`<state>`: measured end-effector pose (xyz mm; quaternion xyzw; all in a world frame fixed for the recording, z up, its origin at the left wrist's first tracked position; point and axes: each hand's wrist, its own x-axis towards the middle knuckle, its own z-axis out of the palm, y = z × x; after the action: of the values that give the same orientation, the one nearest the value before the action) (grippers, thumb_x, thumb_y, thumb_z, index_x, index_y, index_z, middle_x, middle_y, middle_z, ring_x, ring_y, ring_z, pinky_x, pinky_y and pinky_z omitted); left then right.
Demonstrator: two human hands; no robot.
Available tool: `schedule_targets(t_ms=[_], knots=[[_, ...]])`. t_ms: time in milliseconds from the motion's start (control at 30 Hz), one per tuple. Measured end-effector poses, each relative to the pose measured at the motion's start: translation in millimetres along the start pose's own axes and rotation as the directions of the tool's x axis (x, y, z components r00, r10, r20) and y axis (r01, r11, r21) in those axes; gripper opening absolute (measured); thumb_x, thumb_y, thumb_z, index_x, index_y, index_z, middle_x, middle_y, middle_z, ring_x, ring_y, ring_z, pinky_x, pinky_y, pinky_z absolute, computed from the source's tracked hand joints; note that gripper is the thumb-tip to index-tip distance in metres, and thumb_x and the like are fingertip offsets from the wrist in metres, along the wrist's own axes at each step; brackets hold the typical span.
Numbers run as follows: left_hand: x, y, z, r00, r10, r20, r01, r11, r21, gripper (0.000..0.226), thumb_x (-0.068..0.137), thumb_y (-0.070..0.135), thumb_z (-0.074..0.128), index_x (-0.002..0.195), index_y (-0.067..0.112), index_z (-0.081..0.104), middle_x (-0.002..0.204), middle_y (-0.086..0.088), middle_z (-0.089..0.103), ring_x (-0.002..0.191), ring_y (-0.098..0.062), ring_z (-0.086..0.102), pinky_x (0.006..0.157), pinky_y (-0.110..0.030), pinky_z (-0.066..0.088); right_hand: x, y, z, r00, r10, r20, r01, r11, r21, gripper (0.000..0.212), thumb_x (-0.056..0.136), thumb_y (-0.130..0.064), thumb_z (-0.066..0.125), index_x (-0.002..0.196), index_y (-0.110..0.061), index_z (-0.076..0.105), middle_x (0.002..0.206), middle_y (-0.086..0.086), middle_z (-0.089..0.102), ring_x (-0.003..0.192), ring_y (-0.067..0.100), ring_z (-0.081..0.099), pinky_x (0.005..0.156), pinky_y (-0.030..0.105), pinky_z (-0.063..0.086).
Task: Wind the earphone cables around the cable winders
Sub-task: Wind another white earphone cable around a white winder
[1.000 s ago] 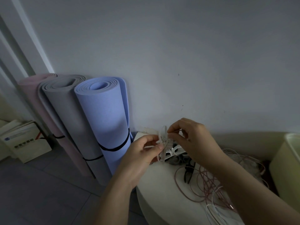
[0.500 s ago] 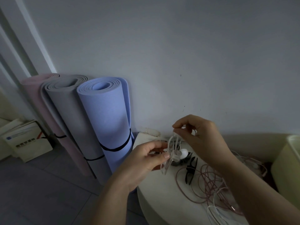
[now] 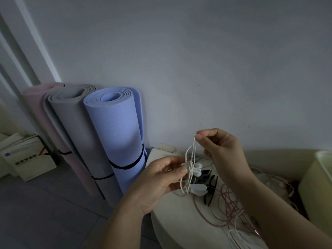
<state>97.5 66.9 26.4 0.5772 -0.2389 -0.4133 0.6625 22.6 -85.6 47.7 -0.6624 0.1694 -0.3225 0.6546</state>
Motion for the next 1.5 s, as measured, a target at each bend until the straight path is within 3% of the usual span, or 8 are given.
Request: schedule_targets(t_ms=[300, 500, 633, 733, 900, 1033, 1233, 1500], knots=[[-1, 0, 2, 0.997, 0.07, 0.02, -0.069, 0.997, -0.037, 0.037, 0.075, 0.018, 0.065, 0.112, 0.012, 0.066, 0.098, -0.004, 0.073, 0.094, -0.018, 0.069, 0.082, -0.032, 0.056, -2, 8, 6, 0.993, 0.117, -0.012, -0.115, 0.989, 0.09, 0.009, 0.084, -0.007, 0.067, 0.078, -0.013, 0.066, 0.058, -0.01, 0.063, 0.049, -0.001, 0.054, 0.05, 0.012, 0.043], [1, 2, 7, 0.989, 0.145, -0.032, -0.148, 0.984, -0.098, 0.042, 0.074, 0.014, 0.065, 0.116, 0.007, 0.063, 0.105, -0.01, 0.072, 0.096, -0.023, 0.07, 0.081, -0.033, 0.057, -6, 13, 14, 0.955, 0.211, 0.209, -0.223, 0.974, 0.035, 0.021, 0.083, 0.009, 0.06, 0.072, -0.008, 0.067, 0.06, 0.007, 0.068, 0.052, 0.017, 0.064, 0.05, 0.024, 0.052], [4, -1, 3, 0.98, 0.157, -0.124, -0.174, 0.975, -0.14, 0.046, 0.072, 0.012, 0.067, 0.117, 0.008, 0.06, 0.112, -0.013, 0.07, 0.102, -0.026, 0.068, 0.088, -0.038, 0.056, -3, 24, 12, 0.937, 0.238, 0.257, -0.224, 0.971, -0.083, 0.007, 0.079, -0.004, 0.07, 0.079, -0.009, 0.074, 0.076, 0.016, 0.072, 0.069, 0.025, 0.068, 0.069, 0.037, 0.056], [4, -1, 1, 0.974, 0.18, -0.138, -0.198, 0.972, -0.129, 0.046, 0.076, 0.014, 0.064, 0.122, 0.007, 0.06, 0.114, -0.011, 0.07, 0.103, -0.025, 0.068, 0.089, -0.036, 0.056, -2, 29, 11, 0.935, 0.256, 0.246, -0.216, 0.96, -0.177, 0.009, 0.08, -0.008, 0.071, 0.087, -0.001, 0.072, 0.07, 0.008, 0.072, 0.058, 0.01, 0.062, 0.057, 0.023, 0.049], [7, 2, 1, 0.932, 0.208, -0.298, -0.283, 0.929, -0.238, 0.03, 0.081, 0.013, 0.06, 0.109, 0.004, 0.066, 0.104, -0.01, 0.074, 0.094, -0.018, 0.071, 0.075, -0.026, 0.058, -8, 30, 13, 0.925, 0.205, 0.321, -0.038, 0.888, -0.458, 0.006, 0.084, -0.018, 0.07, 0.078, -0.019, 0.073, 0.065, -0.007, 0.067, 0.049, -0.006, 0.05, 0.052, 0.009, 0.039], [11, -2, -10, 0.883, 0.133, -0.451, -0.276, 0.923, -0.267, 0.024, 0.084, 0.014, 0.062, 0.106, 0.006, 0.068, 0.102, -0.01, 0.073, 0.086, -0.012, 0.071, 0.068, -0.021, 0.057, -12, 30, 17, 0.891, 0.136, 0.433, 0.182, 0.768, -0.615, 0.011, 0.088, -0.02, 0.064, 0.092, -0.019, 0.074, 0.077, -0.019, 0.064, 0.068, -0.01, 0.057, 0.065, 0.003, 0.04], [14, -9, -17, 0.81, 0.127, -0.573, -0.177, 0.984, -0.032, 0.023, 0.09, 0.018, 0.064, 0.113, 0.016, 0.067, 0.107, -0.001, 0.071, 0.091, -0.009, 0.068, 0.073, -0.024, 0.052, -15, 6, 18, 0.851, 0.05, 0.523, 0.383, 0.623, -0.682, 0.017, 0.092, -0.021, 0.059, 0.102, -0.019, 0.073, 0.101, -0.008, 0.069, 0.089, 0.001, 0.061, 0.075, 0.007, 0.043], [16, -7, -9, 0.825, 0.069, -0.561, -0.1, 0.995, -0.024, 0.019, 0.089, 0.016, 0.066, 0.108, 0.019, 0.067, 0.1, -0.004, 0.072, 0.088, -0.016, 0.067, 0.074, -0.03, 0.054, -20, -9, 16, 0.792, 0.046, 0.609, 0.455, 0.62, -0.639, 0.016, 0.092, -0.018, 0.057, 0.095, -0.016, 0.072, 0.084, -0.012, 0.062, 0.072, 0.001, 0.057, 0.068, 0.011, 0.045]])
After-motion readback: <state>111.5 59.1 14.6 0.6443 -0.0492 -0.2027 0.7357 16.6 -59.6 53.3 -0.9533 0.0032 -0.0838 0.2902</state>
